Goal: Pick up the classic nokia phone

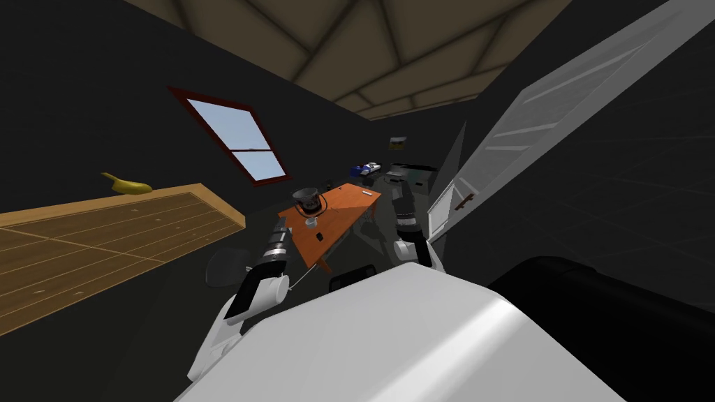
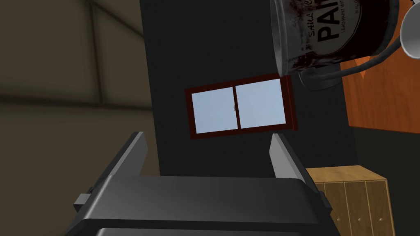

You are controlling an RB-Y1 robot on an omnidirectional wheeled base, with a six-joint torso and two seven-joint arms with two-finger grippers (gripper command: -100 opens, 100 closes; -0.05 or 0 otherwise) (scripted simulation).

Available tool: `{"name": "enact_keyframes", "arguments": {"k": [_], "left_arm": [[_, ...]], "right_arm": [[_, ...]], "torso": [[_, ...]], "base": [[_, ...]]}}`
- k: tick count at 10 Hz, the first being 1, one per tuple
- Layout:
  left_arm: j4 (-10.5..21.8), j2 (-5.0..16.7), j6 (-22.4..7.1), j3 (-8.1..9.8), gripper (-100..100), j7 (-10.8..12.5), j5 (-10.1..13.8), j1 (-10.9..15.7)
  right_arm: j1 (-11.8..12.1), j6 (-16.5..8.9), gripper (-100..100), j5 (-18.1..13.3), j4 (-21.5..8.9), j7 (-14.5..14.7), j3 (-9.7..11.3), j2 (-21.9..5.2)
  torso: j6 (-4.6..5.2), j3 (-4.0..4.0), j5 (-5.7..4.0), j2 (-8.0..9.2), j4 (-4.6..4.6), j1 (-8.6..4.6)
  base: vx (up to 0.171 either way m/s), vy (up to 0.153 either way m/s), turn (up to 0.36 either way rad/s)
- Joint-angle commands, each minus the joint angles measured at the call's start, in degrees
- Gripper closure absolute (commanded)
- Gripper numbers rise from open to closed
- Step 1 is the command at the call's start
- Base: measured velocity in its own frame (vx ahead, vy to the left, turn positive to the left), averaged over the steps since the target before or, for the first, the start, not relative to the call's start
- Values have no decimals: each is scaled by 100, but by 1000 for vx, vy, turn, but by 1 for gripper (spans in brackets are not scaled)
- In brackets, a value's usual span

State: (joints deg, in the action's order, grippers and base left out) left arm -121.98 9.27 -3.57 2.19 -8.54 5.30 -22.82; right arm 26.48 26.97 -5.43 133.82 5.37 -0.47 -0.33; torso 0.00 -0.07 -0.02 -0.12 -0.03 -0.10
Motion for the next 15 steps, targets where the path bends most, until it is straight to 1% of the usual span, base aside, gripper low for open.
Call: {"name": "enact_keyframes", "arguments": {"k": [1,2,3,4,5,6,7,8,9,10,11,12,13,14,15], "left_arm": [[53,25,-230,41,-100,-18,17,64],[193,63,-420,106,-100,-57,43,170],[193,63,-540,106,-100,-57,43,170],[339,102,-713,174,-100,-97,71,279],[339,102,-860,174,-100,-97,71,279],[490,143,-1047,243,-100,-138,98,392],[490,143,-1187,243,-100,-138,98,392],[649,185,-1339,314,-100,-180,127,508],[649,185,-1515,314,-100,-180,127,508],[815,229,-1718,385,-100,-221,155,626],[815,229,-1861,385,-100,-221,155,626],[989,274,-2067,458,-100,-263,183,747],[989,274,-2205,458,-100,-263,183,747],[1171,320,-2433,531,-100,-305,212,870],[1171,320,-2551,531,-100,-305,212,870]], "right_arm": [[0,0,0,0,0,0,0,0],[0,0,0,0,0,0,0,0],[0,0,0,0,0,0,0,0],[0,0,0,0,0,0,0,0],[0,0,0,0,0,0,0,0],[0,0,0,0,0,0,0,0],[0,0,0,0,0,0,0,0],[0,0,0,0,0,0,0,0],[0,0,0,0,0,0,0,0],[0,0,0,0,0,0,0,0],[0,0,0,0,0,0,0,0],[0,0,0,0,0,0,0,0],[0,0,0,0,0,0,0,0],[0,0,0,0,0,0,0,0],[0,0,0,0,0,0,0,0]], "torso": [[0,0,0,0,0,0],[-1,1,0,2,0,3],[0,-1,1,-1,0,3],[-2,0,0,1,0,4],[0,0,0,0,0,1],[-1,1,0,1,0,2],[0,0,0,0,0,1],[-2,0,0,0,0,3],[-1,0,0,-1,0,1],[-2,0,0,0,0,3],[-1,0,0,0,0,4],[-2,1,0,2,0,2],[-1,-1,0,-2,0,0],[-2,-1,0,-1,-1,1],[-1,-1,0,-2,-1,0]], "base": [[25,-20,-33],[32,-18,-59],[27,-17,-35],[29,-25,-60],[27,-21,-35],[30,-24,-75],[30,-20,-32],[33,-24,-57],[29,-17,-43],[30,-20,-69],[25,-23,-38],[39,-26,-55],[34,-21,-40],[41,-27,-85],[33,-21,-32]]}}
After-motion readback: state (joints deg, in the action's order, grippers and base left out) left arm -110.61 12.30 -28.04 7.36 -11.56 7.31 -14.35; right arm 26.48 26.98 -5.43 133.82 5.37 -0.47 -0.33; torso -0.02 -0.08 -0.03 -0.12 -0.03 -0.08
